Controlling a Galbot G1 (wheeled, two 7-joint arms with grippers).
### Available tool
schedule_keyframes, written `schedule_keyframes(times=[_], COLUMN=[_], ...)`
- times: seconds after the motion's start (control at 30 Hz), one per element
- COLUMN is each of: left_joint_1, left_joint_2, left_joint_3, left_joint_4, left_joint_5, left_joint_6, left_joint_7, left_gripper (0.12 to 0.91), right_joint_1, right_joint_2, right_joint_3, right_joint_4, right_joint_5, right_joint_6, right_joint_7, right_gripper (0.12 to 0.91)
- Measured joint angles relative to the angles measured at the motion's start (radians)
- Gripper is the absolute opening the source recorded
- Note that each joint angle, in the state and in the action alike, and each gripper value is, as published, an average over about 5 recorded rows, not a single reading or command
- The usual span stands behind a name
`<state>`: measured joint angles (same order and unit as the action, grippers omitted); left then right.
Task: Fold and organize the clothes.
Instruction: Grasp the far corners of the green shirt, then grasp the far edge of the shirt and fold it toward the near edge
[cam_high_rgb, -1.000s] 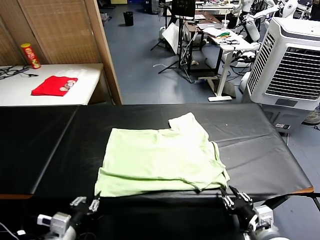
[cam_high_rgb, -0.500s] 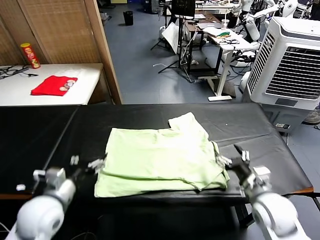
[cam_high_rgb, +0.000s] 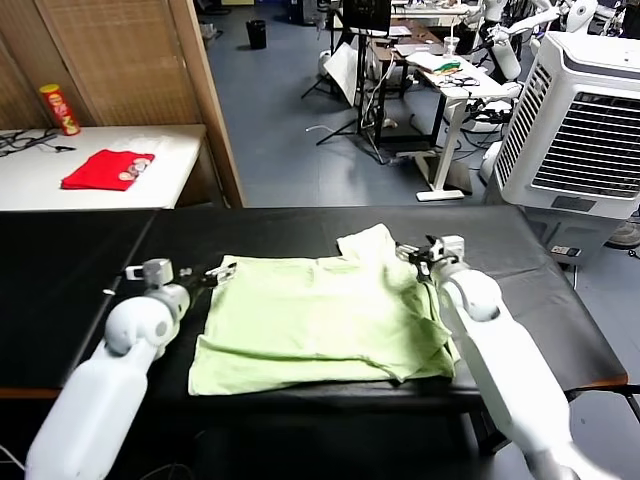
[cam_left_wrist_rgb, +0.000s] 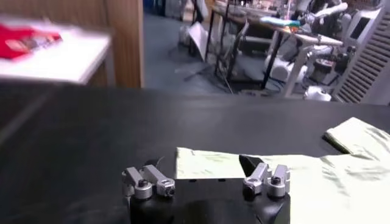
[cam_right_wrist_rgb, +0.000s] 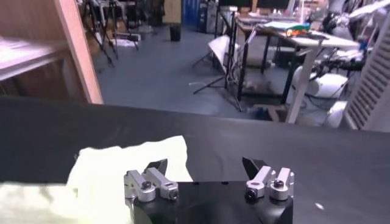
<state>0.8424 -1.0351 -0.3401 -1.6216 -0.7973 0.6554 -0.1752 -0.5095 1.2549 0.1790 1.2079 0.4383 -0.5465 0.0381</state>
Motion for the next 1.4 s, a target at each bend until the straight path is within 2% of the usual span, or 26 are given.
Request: schedule_keyframes(times=[0.33, 0.43, 0.5, 0.6, 0.7, 0.83, 0.9, 0.97, 1.17, 1.3, 1.4], left_joint_1=[-0.113, -0.133, -0.141, -0.149, -0.156, -0.158, -0.157, -0.151, -0.111, -0.045, 0.025], left_joint_2=[-0.042, -0.054, -0.059, -0.063, -0.07, -0.082, -0.087, -0.09, -0.07, -0.03, 0.011], left_joint_3=[0.066, 0.077, 0.082, 0.088, 0.09, 0.09, 0.089, 0.085, 0.056, 0.02, -0.009], left_joint_4=[0.188, 0.223, 0.238, 0.257, 0.276, 0.297, 0.3, 0.295, 0.209, 0.075, -0.036], left_joint_5=[0.029, 0.036, 0.04, 0.057, 0.08, 0.104, 0.11, 0.112, 0.095, 0.072, 0.051], left_joint_6=[-0.028, -0.029, -0.033, -0.041, -0.05, -0.061, -0.069, -0.077, -0.074, -0.071, -0.067], left_joint_7=[0.038, 0.044, 0.049, 0.06, 0.071, 0.078, 0.08, 0.08, 0.061, 0.049, 0.036], left_gripper=[0.798, 0.796, 0.774, 0.66, 0.494, 0.277, 0.178, 0.133, 0.128, 0.128, 0.128], right_joint_1=[0.071, 0.074, 0.074, 0.071, 0.065, 0.054, 0.044, 0.032, -0.037, -0.119, -0.189], right_joint_2=[0.072, 0.082, 0.086, 0.089, 0.09, 0.086, 0.08, 0.071, 0.025, -0.027, -0.07], right_joint_3=[-0.009, -0.003, 0.0, 0.002, 0.006, 0.016, 0.023, 0.03, 0.057, 0.073, 0.086], right_joint_4=[-0.161, -0.177, -0.181, -0.181, -0.178, -0.168, -0.156, -0.132, 0.004, 0.146, 0.26], right_joint_5=[-0.026, -0.026, -0.027, -0.027, -0.025, -0.014, -0.002, 0.01, 0.046, 0.066, 0.077], right_joint_6=[-0.001, -0.004, -0.004, -0.003, 0.002, 0.027, 0.048, 0.07, 0.082, 0.066, 0.044], right_joint_7=[-0.02, -0.026, -0.028, -0.029, -0.03, -0.032, -0.039, -0.054, -0.088, -0.064, -0.021], right_gripper=[0.787, 0.698, 0.589, 0.423, 0.263, 0.137, 0.124, 0.122, 0.122, 0.122, 0.122])
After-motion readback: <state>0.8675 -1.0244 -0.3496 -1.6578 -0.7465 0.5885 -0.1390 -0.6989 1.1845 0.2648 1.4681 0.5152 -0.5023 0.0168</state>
